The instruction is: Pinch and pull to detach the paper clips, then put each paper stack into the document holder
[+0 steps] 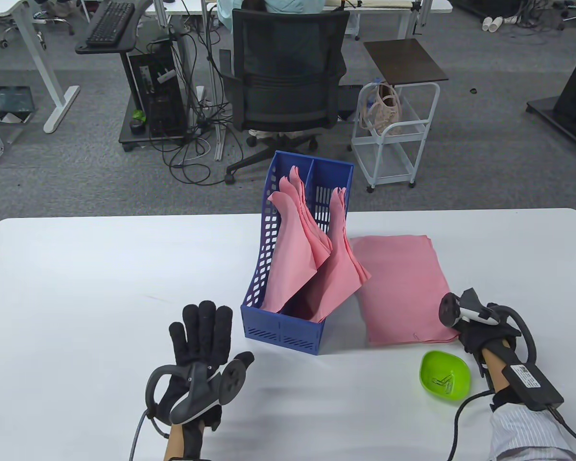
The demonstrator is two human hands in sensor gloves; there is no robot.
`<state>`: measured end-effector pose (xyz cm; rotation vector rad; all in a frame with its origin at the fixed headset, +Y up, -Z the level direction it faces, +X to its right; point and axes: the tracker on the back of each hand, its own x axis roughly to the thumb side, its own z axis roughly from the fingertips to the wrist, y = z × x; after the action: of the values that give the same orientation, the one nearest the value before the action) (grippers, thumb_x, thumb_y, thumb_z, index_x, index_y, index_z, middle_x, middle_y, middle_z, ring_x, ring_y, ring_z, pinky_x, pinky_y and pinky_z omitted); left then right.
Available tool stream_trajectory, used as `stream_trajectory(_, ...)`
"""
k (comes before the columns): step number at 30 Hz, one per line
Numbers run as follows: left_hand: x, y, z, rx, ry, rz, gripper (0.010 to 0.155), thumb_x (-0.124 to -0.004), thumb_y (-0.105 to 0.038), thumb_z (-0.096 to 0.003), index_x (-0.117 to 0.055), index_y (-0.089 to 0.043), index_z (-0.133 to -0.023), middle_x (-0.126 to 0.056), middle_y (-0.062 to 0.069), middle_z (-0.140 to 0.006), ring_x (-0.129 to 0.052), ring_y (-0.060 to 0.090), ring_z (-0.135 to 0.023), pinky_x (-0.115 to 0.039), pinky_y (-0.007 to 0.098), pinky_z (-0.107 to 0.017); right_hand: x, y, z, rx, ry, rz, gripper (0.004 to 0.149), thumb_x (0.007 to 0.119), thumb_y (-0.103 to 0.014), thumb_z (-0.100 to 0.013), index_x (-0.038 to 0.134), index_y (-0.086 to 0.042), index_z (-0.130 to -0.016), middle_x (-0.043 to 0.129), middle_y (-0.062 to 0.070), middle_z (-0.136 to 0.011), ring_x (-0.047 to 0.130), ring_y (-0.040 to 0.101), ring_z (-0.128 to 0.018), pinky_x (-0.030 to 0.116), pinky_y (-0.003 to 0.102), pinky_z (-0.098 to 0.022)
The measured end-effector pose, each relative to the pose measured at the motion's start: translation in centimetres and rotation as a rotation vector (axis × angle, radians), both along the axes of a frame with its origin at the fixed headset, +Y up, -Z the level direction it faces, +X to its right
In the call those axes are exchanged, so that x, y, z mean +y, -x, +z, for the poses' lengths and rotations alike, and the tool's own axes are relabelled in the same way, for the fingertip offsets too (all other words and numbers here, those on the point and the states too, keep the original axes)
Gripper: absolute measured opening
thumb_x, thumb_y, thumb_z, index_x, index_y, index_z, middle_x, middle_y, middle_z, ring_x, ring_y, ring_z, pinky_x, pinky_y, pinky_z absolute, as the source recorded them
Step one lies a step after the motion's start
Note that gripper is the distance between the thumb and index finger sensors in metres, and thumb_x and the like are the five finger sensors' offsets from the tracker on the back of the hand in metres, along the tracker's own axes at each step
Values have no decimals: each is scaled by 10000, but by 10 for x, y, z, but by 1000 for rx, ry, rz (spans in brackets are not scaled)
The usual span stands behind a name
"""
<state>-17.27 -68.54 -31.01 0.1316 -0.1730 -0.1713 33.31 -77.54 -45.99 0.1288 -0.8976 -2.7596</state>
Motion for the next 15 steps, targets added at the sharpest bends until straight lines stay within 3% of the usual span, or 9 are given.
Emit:
stream_trajectory(6,-1,0,0,-1,2,-2,895,-271,-603,-511,-2,-48,-1159,-38,282,-1194,-57,567,-1062,-148,695,-725,8,-3,2,-1,-43,-50,521,509,-247,-629,302,-409,-1079,69,254,-1213,279,655,-1082,334,686,-803)
stream_trajectory(12,-1,0,0,0,-2,-2,897,-273,-602,-512,-4,-42,-1159,-41,286,-1194,-59,569,-1062,-151,696,-724,28,-3,5,9,-118,-65,479,513,-248,-617,449,-364,-1077,468,285,-1203,531,586,-1064,495,637,-780)
stream_trajectory(15,-1,1,0,0,-5,2,895,-273,-602,-512,-6,-43,-1160,-46,285,-1195,-64,569,-1063,-155,696,-726,41,-1,9,37,-205,-80,460,519,-243,-611,498,-345,-1059,557,272,-1171,609,570,-1032,549,616,-760)
